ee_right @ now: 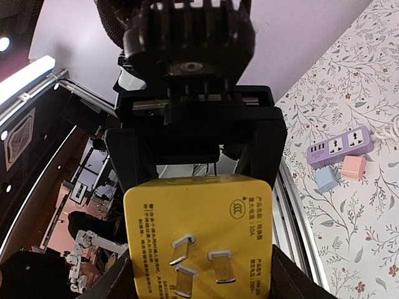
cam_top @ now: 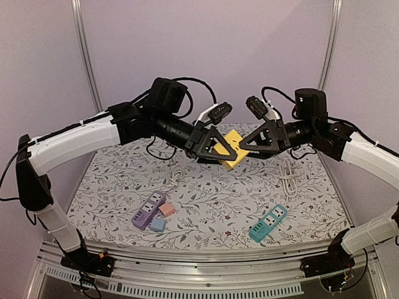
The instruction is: Insert the plug
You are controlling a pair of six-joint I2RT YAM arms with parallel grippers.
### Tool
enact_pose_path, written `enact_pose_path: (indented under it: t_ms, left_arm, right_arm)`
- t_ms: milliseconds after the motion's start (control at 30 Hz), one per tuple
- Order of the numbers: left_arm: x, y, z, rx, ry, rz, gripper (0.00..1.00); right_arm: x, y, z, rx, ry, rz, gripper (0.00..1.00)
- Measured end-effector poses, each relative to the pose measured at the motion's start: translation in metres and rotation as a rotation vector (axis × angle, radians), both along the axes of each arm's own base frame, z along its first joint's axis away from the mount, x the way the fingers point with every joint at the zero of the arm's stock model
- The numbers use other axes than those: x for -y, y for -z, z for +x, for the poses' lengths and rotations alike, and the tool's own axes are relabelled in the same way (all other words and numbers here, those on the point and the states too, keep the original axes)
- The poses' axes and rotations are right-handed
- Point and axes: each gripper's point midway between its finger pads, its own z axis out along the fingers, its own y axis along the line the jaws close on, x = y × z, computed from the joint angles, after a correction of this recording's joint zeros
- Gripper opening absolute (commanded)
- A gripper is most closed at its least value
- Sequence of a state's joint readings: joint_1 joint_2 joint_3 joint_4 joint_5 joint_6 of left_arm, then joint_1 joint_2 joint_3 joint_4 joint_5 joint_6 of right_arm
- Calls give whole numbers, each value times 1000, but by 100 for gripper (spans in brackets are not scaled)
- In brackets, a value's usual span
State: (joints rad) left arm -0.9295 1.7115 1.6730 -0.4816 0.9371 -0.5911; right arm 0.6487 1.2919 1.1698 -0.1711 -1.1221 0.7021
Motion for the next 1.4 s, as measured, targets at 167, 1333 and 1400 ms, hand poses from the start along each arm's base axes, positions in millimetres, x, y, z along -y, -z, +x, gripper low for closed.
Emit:
enact_pose_path:
  t_ms: [167, 1333, 1400]
  left_arm:
    - [-10, -3, 4, 0, -89, -38, 100]
    - [-69, -57, 99, -809, -685, -369, 96]
    - [-64, -68, 104, -829, -664, -406, 94]
  right_arm:
    - [-2, -1, 2, 28, 33, -3, 24]
    - [6, -104, 83, 616, 571, 301, 15]
    - [2, -104, 80, 619, 558, 313, 15]
